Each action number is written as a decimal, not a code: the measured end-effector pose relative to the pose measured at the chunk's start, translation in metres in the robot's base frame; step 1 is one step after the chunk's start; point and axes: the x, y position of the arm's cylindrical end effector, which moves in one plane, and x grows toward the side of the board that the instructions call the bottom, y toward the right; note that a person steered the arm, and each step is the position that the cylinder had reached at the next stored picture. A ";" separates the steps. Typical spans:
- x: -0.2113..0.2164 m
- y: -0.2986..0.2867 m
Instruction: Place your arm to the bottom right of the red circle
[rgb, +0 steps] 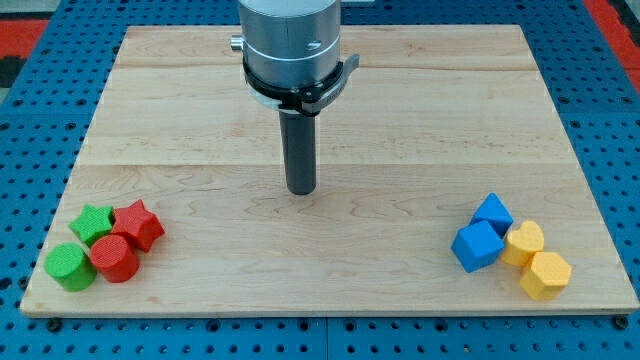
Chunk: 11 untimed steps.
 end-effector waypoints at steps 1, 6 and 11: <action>0.002 0.001; 0.140 -0.102; 0.140 -0.155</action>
